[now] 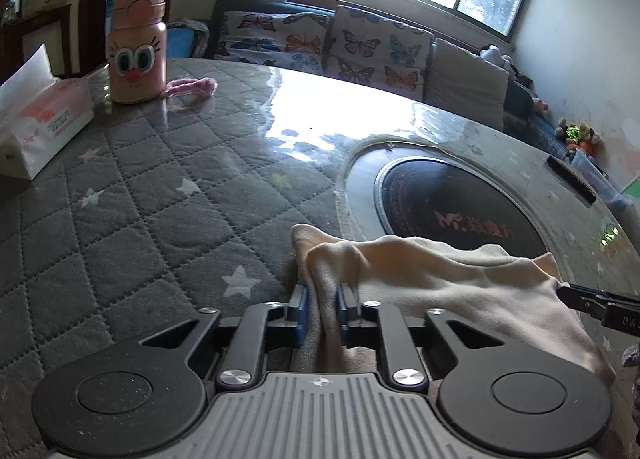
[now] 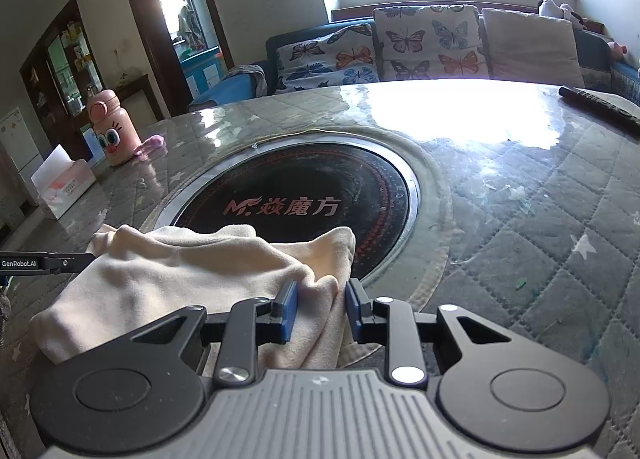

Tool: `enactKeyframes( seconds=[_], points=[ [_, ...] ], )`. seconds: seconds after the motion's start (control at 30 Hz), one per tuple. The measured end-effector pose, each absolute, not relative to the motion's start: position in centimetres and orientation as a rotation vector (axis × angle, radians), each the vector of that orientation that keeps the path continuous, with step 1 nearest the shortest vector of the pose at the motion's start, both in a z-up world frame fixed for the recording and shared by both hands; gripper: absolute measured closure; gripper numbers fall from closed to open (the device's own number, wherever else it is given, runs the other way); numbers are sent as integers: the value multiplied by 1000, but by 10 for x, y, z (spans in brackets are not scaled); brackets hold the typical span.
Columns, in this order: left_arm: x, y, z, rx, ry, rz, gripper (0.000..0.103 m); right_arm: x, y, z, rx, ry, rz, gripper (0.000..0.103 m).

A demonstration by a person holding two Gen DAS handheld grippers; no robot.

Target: Fold clothes

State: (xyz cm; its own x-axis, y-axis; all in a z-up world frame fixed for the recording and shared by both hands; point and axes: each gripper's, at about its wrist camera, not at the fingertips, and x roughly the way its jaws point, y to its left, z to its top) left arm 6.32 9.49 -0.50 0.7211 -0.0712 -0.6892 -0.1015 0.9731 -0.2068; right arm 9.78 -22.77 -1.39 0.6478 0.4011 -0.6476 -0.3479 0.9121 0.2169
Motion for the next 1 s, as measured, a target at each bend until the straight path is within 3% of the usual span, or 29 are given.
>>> enactKeyframes(
  seconds=[0.27,0.4,0.6,1.0],
  points=[
    [63,94,-4,-229,769,34,80,99,-226,-15,77,752,415,76],
    [64,94,-5,-232,771,34,82,99,-226,-15,82,754,423,75],
    [62,92,-3,-231,760,21,89,99,-228,-14,103,757,436,92],
    [34,97,27,-244,654,4,92,91,-220,22,103,671,490,95]
  ],
)
